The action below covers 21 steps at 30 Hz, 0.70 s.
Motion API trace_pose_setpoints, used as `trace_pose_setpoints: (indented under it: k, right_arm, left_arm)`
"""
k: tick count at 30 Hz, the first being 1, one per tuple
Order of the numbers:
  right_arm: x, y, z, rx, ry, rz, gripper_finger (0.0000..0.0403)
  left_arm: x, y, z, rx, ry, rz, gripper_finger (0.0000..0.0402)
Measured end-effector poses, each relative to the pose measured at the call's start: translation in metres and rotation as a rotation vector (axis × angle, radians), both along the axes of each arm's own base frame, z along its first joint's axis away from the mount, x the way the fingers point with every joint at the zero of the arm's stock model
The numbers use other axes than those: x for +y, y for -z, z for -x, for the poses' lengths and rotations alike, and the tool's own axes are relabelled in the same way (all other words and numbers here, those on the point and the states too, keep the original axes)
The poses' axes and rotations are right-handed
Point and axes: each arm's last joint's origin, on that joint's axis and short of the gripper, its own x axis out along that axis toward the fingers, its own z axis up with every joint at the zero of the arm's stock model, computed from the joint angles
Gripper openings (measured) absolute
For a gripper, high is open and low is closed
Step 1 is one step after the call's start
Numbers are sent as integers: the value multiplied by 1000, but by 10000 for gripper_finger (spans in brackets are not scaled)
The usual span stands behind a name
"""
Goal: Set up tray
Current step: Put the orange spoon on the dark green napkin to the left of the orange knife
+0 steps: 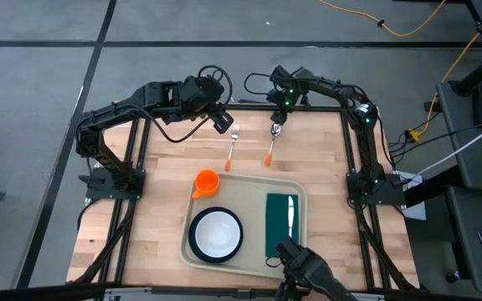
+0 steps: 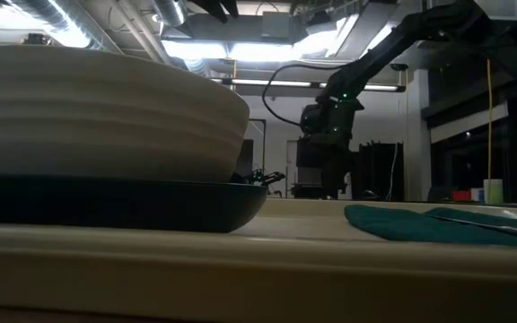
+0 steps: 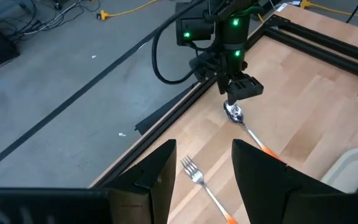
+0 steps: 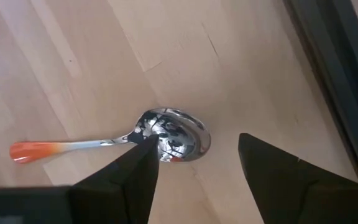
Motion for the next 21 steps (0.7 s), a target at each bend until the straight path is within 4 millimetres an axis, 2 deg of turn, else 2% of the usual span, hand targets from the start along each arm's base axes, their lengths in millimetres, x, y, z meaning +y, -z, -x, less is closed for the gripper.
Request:
trace_pose_setpoints:
  k: [9,13,17,21]
  right_arm:
    - [3,18,1,-24,-2,-40,223]
    - [3,19,1,-25,-5,-39,215]
    - [2,19,0,-33,-7,-31,183]
    - [3,19,1,-30,-7,-34,118]
  left_arm:
    - [-2,0,0,-8,-3,7,150]
    - [-2,0,0,-8,-2,7,150]
    - [-2,0,0,-8,-3,7,150]
    - [-2,0,0,-8,-2,7,150]
